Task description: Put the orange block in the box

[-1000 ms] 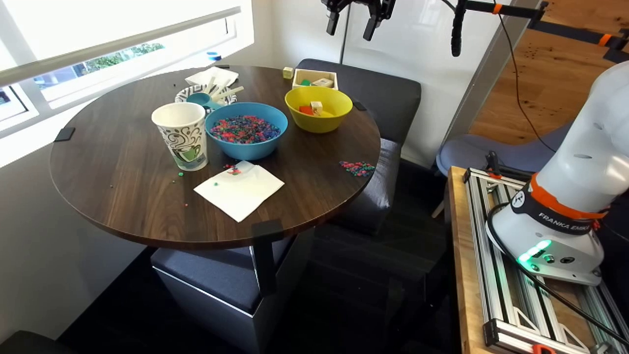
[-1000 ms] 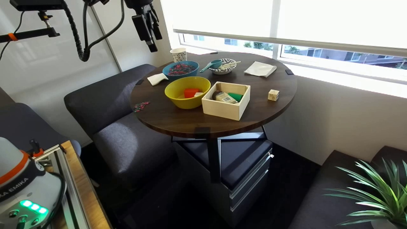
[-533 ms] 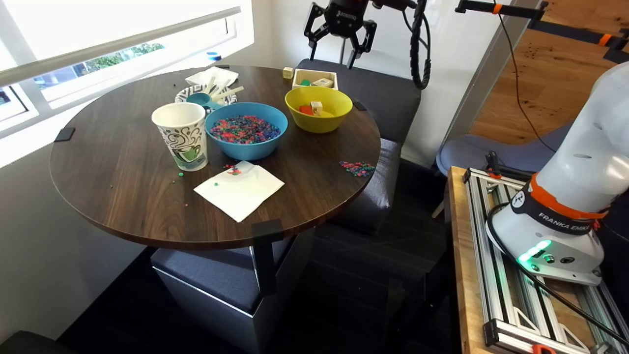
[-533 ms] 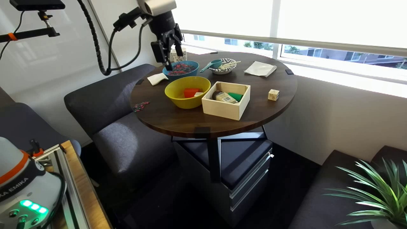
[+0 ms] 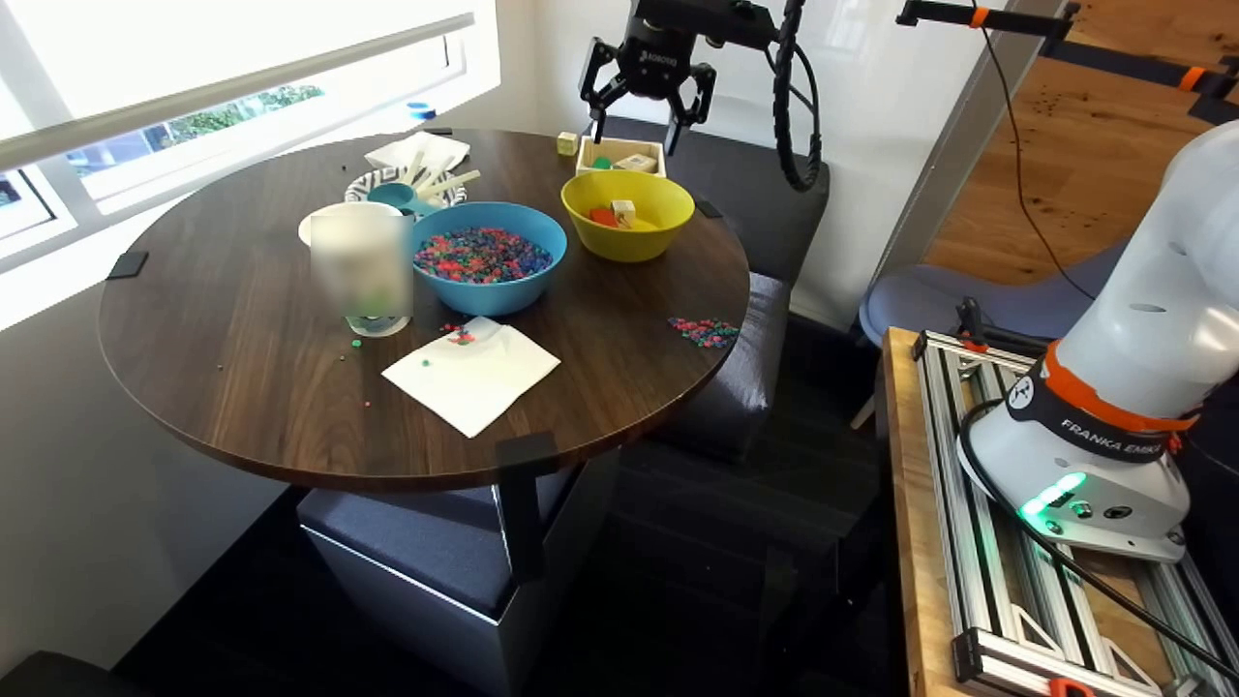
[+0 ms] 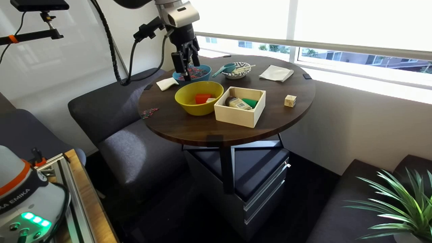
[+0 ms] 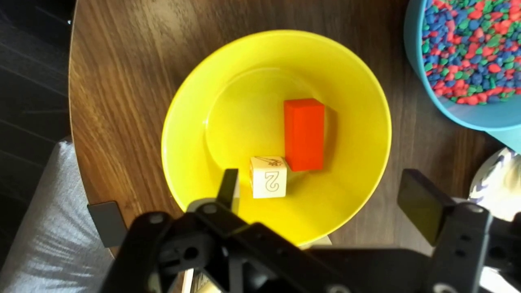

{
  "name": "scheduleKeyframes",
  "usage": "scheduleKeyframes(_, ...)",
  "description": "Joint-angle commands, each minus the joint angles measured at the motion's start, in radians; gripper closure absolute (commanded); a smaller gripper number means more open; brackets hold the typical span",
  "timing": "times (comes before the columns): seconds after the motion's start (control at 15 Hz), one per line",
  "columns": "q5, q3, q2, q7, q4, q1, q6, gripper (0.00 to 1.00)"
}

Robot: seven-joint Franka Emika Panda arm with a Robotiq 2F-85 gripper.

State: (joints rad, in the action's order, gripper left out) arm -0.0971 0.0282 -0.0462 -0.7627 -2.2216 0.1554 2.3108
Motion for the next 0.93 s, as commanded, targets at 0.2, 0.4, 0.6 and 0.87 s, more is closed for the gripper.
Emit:
scheduleKeyframes(0.2, 0.003, 0.025, 0.074, 0.034, 0.03, -0.026, -0.036, 0.0)
scheduleKeyframes(0.4, 0.005, 0.025, 0.13, 0.071, 0.048, -0.038, -0.017, 0.0)
scheduleKeyframes(0.6, 0.072, 0.035, 0.187, 0.034, 0.073, -0.052, 0.025, 0.03)
scheduleKeyframes(0.87, 0.129, 0.052, 0.25, -0.006, 0.109, -0.08, 0.049, 0.04)
